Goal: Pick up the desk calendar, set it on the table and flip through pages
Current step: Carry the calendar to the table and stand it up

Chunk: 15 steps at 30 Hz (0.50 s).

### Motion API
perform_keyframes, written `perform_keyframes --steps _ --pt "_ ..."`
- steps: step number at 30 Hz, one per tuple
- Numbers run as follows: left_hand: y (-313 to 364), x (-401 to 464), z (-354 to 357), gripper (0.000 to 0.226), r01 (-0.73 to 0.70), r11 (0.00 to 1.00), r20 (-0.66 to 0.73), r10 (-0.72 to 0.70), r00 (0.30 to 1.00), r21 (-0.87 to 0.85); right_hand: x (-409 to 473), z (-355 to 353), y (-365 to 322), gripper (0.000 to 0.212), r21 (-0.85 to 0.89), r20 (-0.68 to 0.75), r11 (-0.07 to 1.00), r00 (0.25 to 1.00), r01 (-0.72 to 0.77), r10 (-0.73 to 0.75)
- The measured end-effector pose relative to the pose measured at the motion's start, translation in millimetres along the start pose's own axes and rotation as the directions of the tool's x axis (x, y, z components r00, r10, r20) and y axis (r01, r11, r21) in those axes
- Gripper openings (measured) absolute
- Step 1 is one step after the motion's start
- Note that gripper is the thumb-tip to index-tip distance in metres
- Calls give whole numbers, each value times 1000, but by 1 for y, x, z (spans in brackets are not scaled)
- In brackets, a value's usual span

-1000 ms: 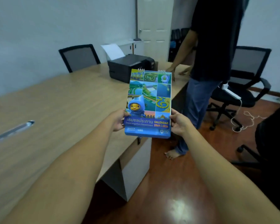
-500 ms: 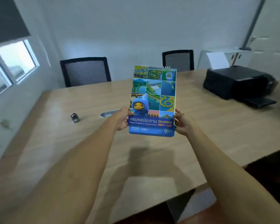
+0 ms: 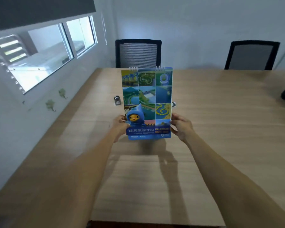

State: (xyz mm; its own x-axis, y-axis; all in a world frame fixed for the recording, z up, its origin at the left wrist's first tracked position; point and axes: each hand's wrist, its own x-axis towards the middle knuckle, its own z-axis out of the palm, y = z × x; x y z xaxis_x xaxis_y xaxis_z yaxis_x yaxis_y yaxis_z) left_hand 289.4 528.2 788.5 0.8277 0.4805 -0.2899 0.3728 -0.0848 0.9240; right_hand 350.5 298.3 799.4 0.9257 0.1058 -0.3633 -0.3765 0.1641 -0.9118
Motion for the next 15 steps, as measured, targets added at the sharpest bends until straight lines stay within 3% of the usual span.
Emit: perform_keyframes --steps 7,15 --pt "-40 3 6 20 -74 979 -116 96 989 188 11 -2 36 44 50 31 999 999 -6 4" --pt "-65 5 21 23 -62 985 -123 83 989 162 10 -17 70 45 93 -33 996 999 -12 15"
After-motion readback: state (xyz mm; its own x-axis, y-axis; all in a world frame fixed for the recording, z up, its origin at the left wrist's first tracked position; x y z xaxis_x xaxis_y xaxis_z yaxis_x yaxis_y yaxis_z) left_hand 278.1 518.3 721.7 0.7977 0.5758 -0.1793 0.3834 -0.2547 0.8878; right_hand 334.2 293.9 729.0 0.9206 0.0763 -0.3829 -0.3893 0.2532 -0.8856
